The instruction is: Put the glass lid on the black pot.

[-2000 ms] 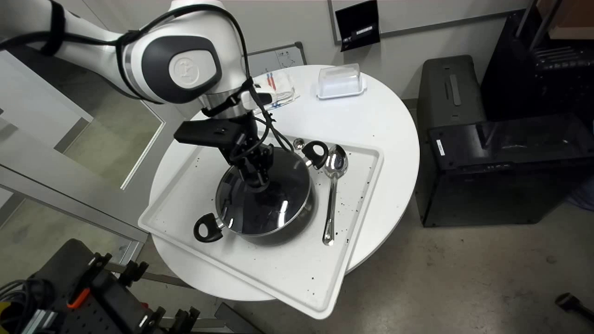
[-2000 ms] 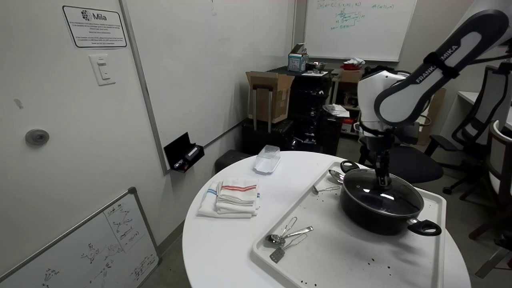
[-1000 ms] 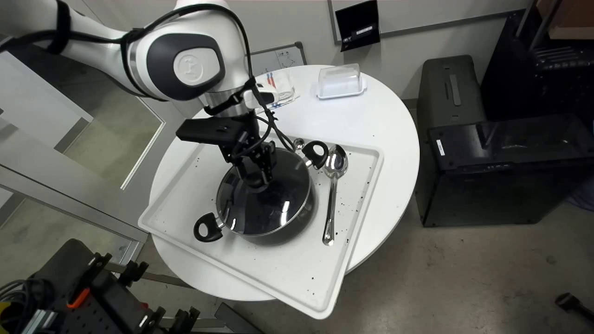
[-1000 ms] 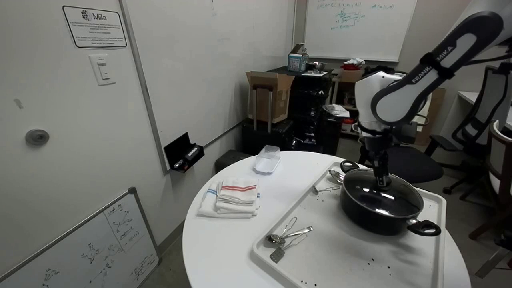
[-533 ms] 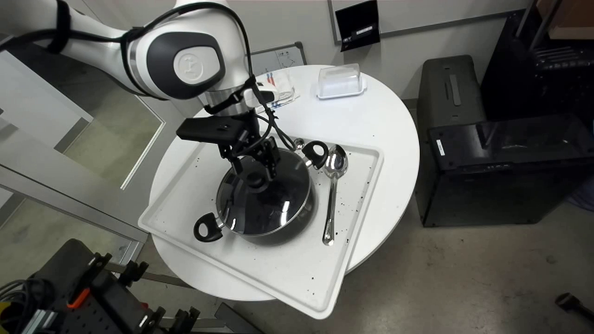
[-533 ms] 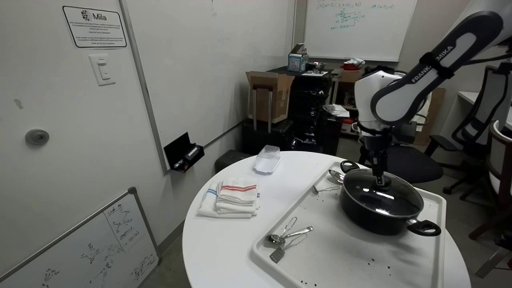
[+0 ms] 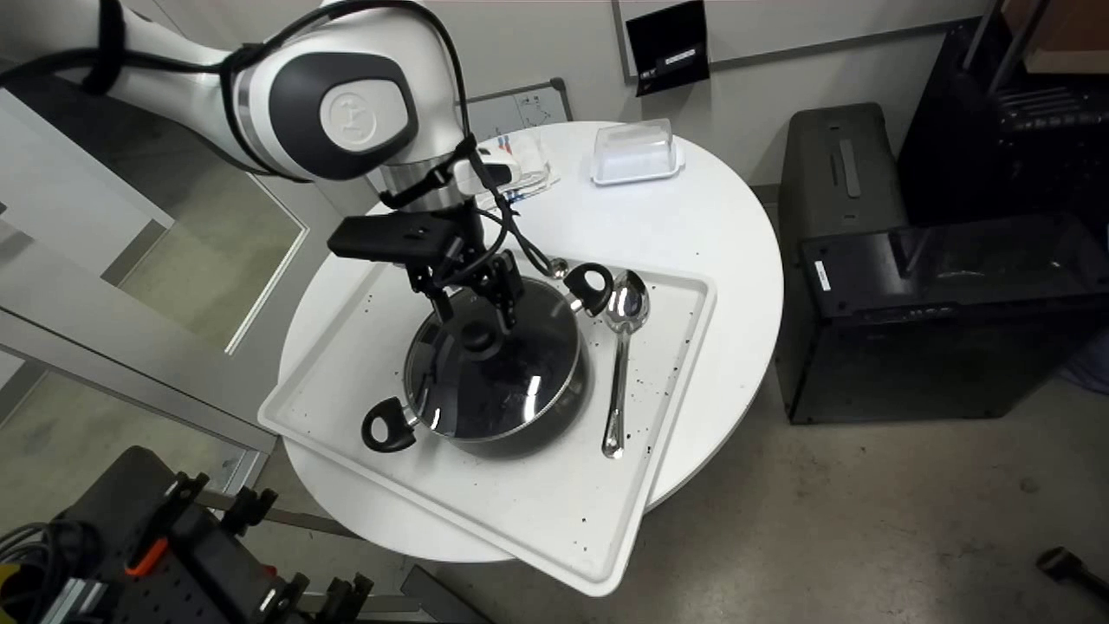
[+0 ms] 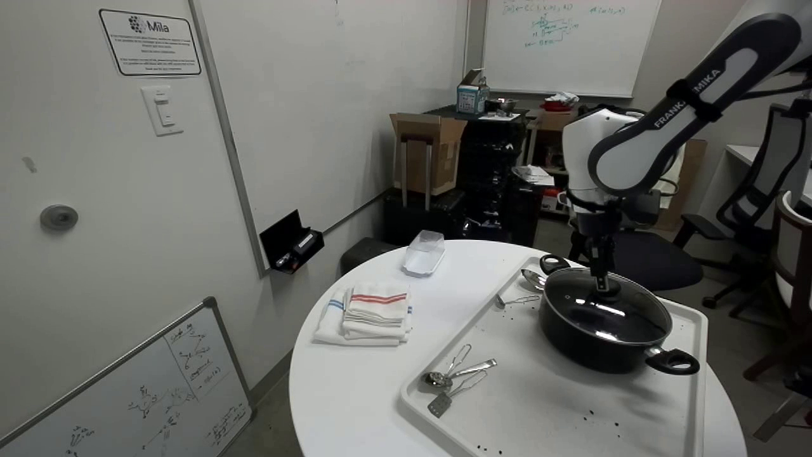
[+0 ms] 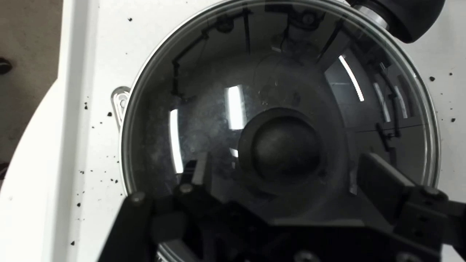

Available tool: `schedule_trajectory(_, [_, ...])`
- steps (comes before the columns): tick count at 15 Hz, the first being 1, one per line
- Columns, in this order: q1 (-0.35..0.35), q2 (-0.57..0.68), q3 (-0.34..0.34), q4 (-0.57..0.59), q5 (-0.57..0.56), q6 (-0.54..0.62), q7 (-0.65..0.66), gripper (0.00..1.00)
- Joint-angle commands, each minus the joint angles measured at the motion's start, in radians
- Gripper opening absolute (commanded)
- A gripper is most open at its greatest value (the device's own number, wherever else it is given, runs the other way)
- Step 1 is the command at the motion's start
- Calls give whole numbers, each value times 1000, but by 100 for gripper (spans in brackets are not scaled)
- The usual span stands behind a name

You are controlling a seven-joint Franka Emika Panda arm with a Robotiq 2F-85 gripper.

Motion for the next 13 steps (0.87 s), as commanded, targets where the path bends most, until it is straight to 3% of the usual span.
schedule_trajectory(1, [-3, -66, 5, -43, -9, -21, -44, 100])
schedule_trajectory(13, [-11, -272, 23, -190, -12, -93, -220, 100])
